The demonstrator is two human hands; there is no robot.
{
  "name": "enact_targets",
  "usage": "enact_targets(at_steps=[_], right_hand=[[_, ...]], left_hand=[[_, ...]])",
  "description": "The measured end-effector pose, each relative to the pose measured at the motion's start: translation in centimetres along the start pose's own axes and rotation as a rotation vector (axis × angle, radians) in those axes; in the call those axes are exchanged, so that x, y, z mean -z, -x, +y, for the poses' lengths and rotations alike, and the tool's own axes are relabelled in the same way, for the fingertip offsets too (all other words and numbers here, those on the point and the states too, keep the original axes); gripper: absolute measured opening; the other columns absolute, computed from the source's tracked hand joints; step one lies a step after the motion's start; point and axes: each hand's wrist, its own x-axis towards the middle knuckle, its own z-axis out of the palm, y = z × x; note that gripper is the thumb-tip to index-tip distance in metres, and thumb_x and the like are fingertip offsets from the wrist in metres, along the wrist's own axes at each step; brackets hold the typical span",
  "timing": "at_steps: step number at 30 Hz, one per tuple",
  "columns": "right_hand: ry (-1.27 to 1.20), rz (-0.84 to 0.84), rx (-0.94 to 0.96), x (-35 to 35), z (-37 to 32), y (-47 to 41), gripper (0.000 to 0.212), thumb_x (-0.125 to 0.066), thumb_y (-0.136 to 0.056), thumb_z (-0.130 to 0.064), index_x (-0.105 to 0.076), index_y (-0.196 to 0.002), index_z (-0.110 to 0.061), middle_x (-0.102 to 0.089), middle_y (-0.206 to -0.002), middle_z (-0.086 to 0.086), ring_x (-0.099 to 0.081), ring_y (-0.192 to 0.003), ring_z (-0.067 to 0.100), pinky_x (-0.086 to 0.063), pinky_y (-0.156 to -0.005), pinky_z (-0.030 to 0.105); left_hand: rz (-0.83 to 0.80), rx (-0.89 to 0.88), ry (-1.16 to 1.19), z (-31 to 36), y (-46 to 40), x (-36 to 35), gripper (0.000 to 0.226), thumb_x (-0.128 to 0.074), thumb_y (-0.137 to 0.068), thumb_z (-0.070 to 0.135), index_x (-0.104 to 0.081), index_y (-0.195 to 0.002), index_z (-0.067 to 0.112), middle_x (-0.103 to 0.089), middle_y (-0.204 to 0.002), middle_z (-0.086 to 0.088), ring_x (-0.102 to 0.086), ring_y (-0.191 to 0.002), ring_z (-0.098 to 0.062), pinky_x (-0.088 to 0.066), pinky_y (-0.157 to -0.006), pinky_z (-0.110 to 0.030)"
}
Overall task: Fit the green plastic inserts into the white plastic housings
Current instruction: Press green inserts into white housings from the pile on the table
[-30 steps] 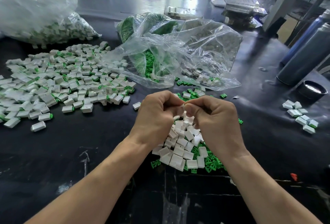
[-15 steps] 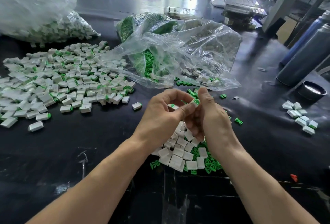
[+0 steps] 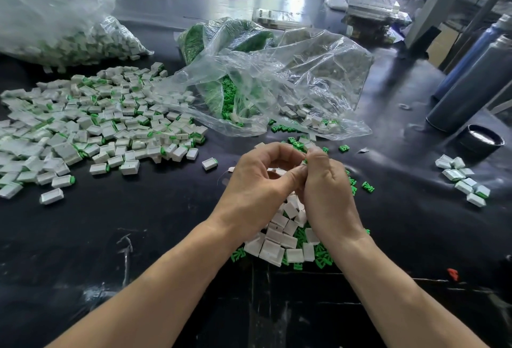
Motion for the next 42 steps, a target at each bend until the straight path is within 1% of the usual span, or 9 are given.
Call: enact_targets(at_steps=[7, 12, 16, 22, 28, 30, 32, 36, 42], right_hand=[[0.003, 0.039, 0.005, -0.1, 0.4, -0.1, 0.058, -0.028, -0.096, -0.049, -0.067, -0.053, -0.039, -0.055, -0.047, -0.018, -0.052, -0.049, 0.000, -0.039, -0.057, 0.026], [0.007, 0.057, 0.021, -0.1, 0.6, -0.2, 0.058, -0.029, -0.095, -0.048, -0.074, -0.071, -0.021, -0.070, -0.063, -0.009, -0.066, -0.066, 0.008, -0.047, -0.062, 0.026], [-0.014, 0.051, 0.038, -0.3, 0.6, -0.2, 0.050, -0.031, -0.094, -0.044, -0.070, -0.066, -0.032, -0.067, -0.061, -0.021, -0.063, -0.065, -0.003, -0.046, -0.063, 0.016], [-0.031, 0.034, 0.004, -0.5, 0.8, -0.2, 0.056, -0.032, -0.097, -0.044, -0.079, -0.080, -0.020, -0.074, -0.072, -0.009, -0.071, -0.077, 0.012, -0.054, -0.074, 0.034], [-0.073, 0.040, -0.026, -0.3, 0.8, -0.1, 0.054, -0.032, -0.101, -0.059, -0.078, -0.082, -0.037, -0.076, -0.074, -0.005, -0.071, -0.070, 0.009, -0.056, -0.070, 0.037], [-0.033, 0.045, -0.011, 0.1, 0.8, -0.2, 0.064, -0.030, -0.104, -0.061, -0.073, -0.070, -0.027, -0.064, -0.058, -0.010, -0.057, -0.055, 0.005, -0.045, -0.062, 0.035], [0.004, 0.060, 0.035, 0.5, 0.9, -0.2, 0.066, -0.032, -0.106, -0.059, -0.067, -0.068, -0.019, -0.058, -0.056, -0.006, -0.050, -0.053, 0.005, -0.039, -0.062, 0.034], [-0.043, 0.039, 0.130, 0.9, 0.8, -0.2, 0.040, -0.051, -0.107, -0.047, -0.067, -0.079, -0.023, -0.063, -0.067, -0.008, -0.051, -0.059, 0.004, -0.039, -0.062, 0.032], [0.011, 0.005, 0.180, 0.8, 0.8, -0.2, 0.010, -0.070, -0.099, -0.033, -0.072, -0.092, -0.027, -0.072, -0.081, -0.010, -0.063, -0.070, 0.005, -0.050, -0.067, 0.025]], left_hand=[[0.010, -0.004, -0.004, 0.0, 0.1, 0.2, 0.009, -0.074, -0.093, 0.011, -0.073, -0.100, 0.007, -0.073, -0.106, -0.015, -0.070, -0.101, -0.032, -0.054, -0.094, -0.058], [0.010, -0.001, -0.008, 0.1, 0.1, 0.2, 0.008, -0.073, -0.093, 0.010, -0.073, -0.100, 0.006, -0.074, -0.105, -0.014, -0.072, -0.099, -0.031, -0.055, -0.092, -0.056], [0.011, -0.007, -0.005, 0.1, 0.1, 0.3, 0.008, -0.074, -0.093, 0.011, -0.072, -0.099, 0.006, -0.074, -0.104, -0.014, -0.072, -0.097, -0.032, -0.055, -0.092, -0.055], [0.016, -0.015, 0.001, -0.2, 0.0, 0.3, 0.009, -0.075, -0.092, 0.010, -0.073, -0.100, 0.006, -0.074, -0.104, -0.013, -0.071, -0.101, -0.030, -0.054, -0.093, -0.057], [0.025, -0.032, 0.038, -0.2, 0.0, 0.4, 0.008, -0.076, -0.092, 0.012, -0.073, -0.098, 0.008, -0.077, -0.100, -0.007, -0.074, -0.090, -0.028, -0.059, -0.089, -0.052], [0.049, -0.052, 0.004, -0.3, -0.2, 0.7, 0.008, -0.077, -0.091, 0.016, -0.074, -0.098, 0.013, -0.077, -0.096, -0.004, -0.074, -0.090, -0.027, -0.059, -0.089, -0.050], [0.084, -0.075, -0.036, -0.6, -0.4, 1.1, 0.006, -0.077, -0.091, 0.021, -0.074, -0.096, 0.019, -0.076, -0.091, 0.001, -0.073, -0.087, -0.018, -0.059, -0.082, -0.036], [0.096, -0.084, -0.006, -0.8, -0.7, 1.7, 0.004, -0.076, -0.091, 0.015, -0.074, -0.094, 0.018, -0.076, -0.084, 0.008, -0.068, -0.077, 0.000, -0.051, -0.070, -0.014], [0.144, -0.097, -0.112, -1.0, -0.8, 2.3, 0.012, -0.079, -0.089, 0.013, -0.073, -0.097, 0.020, -0.075, -0.085, 0.005, -0.072, -0.080, -0.011, -0.057, -0.072, -0.022]])
